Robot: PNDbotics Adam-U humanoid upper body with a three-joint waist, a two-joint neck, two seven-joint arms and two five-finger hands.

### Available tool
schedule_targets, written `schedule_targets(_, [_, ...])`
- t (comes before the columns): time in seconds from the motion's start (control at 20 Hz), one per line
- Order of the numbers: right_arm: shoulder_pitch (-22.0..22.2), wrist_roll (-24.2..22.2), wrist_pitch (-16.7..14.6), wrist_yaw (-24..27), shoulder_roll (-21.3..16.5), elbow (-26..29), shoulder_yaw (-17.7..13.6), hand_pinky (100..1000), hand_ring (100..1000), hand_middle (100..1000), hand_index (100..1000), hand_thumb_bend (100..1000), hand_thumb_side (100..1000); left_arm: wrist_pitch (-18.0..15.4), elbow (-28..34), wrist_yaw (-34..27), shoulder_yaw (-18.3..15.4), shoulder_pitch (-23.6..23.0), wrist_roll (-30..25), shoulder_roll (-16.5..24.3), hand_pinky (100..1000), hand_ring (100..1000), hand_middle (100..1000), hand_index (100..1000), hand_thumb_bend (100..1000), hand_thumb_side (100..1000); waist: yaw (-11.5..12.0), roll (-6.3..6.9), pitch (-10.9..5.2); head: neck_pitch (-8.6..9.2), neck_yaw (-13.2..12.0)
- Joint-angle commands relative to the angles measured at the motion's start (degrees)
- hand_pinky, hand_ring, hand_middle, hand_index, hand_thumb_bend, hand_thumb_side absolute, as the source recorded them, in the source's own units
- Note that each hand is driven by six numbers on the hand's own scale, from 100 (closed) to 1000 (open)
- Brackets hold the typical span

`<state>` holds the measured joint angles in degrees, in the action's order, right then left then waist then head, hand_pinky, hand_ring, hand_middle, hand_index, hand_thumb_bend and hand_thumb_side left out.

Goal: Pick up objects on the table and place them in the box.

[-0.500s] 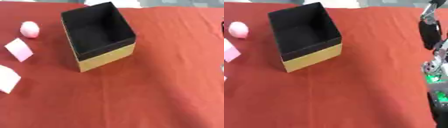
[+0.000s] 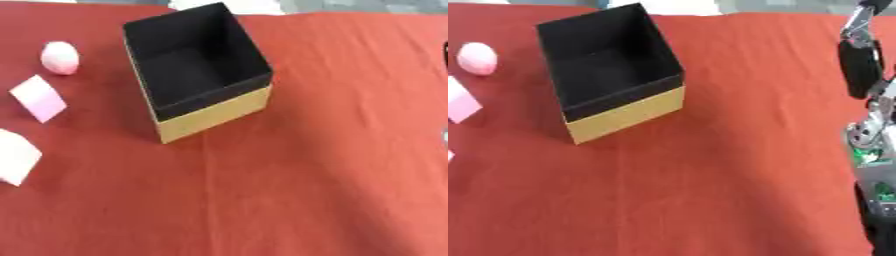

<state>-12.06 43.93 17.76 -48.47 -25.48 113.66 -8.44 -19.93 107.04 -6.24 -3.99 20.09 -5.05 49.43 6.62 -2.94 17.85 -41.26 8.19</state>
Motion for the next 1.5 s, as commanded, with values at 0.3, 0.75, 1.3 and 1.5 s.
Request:
schedule_targets(0.3, [-0.01,0.96,0.35,0.13,-1.27,0.93,-0.27,812,755,782,884,100,704,-5.14,-1.06,15.62,-0.42,0.25,-12.84,4.46,643,740,897,930,100,301,0.25,0.62,-1.21,-0.72,-1.65])
schedule_targets(0.75, [0.33,0.94,0.29,-0.13,-1.61,0.93,-0.22,812,755,781,884,100,702,-7.24,-2.77,24.37,1.07,-0.46,-25.92,8.35,739,811,913,1000,100,484,0.76,1.04,-1.71,-1.15,-0.96])
schedule_targets(1.3, [0.37,0.79,-0.03,0.0,-1.69,0.93,0.05,812,755,781,883,100,703,-9.53,-2.87,31.44,4.83,-0.42,-29.47,12.01,792,841,900,1000,178,641,0.92,1.06,-1.82,-0.99,-0.14])
schedule_targets(1.5, [0.4,0.73,-0.12,0.01,-1.74,0.93,0.05,813,755,781,883,100,702,-10.32,-3.08,33.65,6.28,-0.02,-30.27,13.26,806,848,896,1000,258,706,0.99,1.08,-1.84,-0.93,-0.17])
